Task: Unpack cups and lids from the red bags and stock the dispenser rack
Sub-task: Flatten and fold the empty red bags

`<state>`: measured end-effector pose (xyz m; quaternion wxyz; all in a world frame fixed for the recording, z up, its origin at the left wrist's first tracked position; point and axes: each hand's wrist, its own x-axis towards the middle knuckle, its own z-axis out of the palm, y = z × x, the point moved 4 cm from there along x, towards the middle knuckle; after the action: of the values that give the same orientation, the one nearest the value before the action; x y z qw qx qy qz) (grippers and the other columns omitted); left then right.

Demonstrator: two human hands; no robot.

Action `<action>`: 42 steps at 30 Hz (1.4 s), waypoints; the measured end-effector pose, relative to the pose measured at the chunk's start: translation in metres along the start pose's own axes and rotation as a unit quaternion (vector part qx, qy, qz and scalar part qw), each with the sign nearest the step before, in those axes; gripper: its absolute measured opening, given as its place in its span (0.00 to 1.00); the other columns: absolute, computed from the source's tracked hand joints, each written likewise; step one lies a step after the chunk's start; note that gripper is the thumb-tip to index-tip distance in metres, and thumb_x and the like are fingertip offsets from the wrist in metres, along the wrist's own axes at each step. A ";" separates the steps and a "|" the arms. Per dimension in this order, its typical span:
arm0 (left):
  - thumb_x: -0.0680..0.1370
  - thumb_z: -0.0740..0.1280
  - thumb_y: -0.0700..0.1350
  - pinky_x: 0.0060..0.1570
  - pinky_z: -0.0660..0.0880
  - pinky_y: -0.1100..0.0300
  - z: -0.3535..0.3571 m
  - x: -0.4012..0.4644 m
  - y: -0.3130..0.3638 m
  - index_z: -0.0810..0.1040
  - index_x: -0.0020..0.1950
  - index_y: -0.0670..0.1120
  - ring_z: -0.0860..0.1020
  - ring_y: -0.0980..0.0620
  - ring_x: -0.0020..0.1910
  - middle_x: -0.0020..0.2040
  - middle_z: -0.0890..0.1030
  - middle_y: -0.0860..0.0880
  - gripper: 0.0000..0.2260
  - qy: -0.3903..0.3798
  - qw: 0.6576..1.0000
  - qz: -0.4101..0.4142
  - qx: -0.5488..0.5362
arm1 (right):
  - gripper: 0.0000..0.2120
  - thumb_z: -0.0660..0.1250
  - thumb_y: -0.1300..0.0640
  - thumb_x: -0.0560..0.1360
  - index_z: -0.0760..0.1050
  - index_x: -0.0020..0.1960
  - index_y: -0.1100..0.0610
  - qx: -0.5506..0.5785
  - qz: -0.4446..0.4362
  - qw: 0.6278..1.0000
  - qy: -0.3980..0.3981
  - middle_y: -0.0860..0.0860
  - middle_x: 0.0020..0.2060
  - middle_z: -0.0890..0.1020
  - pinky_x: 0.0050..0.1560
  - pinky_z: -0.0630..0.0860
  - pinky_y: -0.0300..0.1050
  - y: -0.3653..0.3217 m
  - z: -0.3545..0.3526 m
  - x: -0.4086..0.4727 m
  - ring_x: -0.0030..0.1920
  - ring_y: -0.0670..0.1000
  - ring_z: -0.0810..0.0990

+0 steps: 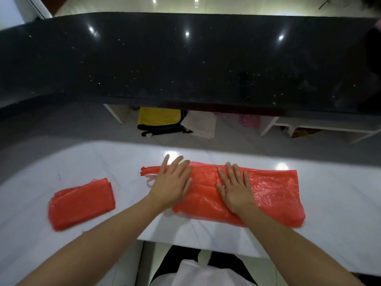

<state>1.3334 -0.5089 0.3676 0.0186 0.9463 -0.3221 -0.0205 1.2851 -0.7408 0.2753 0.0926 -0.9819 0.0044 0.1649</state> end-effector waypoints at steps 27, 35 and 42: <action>0.84 0.45 0.63 0.79 0.42 0.44 0.096 0.007 -0.048 0.49 0.83 0.59 0.40 0.46 0.82 0.84 0.46 0.49 0.27 -0.047 0.975 -0.200 -0.087 | 0.29 0.42 0.36 0.84 0.44 0.82 0.41 0.007 0.005 0.997 0.072 0.47 0.82 0.43 0.78 0.37 0.58 0.005 0.010 0.007 0.81 0.51 0.38; 0.83 0.41 0.63 0.79 0.40 0.44 0.085 0.015 -0.047 0.49 0.83 0.56 0.41 0.46 0.82 0.83 0.46 0.46 0.28 -0.079 0.973 -0.203 -0.082 | 0.28 0.38 0.37 0.84 0.40 0.82 0.43 0.019 -0.028 0.998 0.053 0.48 0.81 0.37 0.78 0.33 0.56 0.016 -0.009 0.000 0.79 0.49 0.31; 0.85 0.47 0.55 0.79 0.41 0.41 0.041 0.062 0.013 0.53 0.83 0.51 0.40 0.47 0.82 0.83 0.48 0.45 0.26 0.002 0.987 -0.151 -0.059 | 0.27 0.41 0.41 0.85 0.44 0.82 0.46 -0.017 0.064 0.992 0.104 0.49 0.82 0.43 0.79 0.34 0.57 0.098 -0.050 -0.044 0.80 0.48 0.34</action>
<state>1.3721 -0.5577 0.3253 0.0717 0.9813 -0.1740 -0.0396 1.2556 -0.8469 0.3185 0.0644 -0.9929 0.0738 0.0671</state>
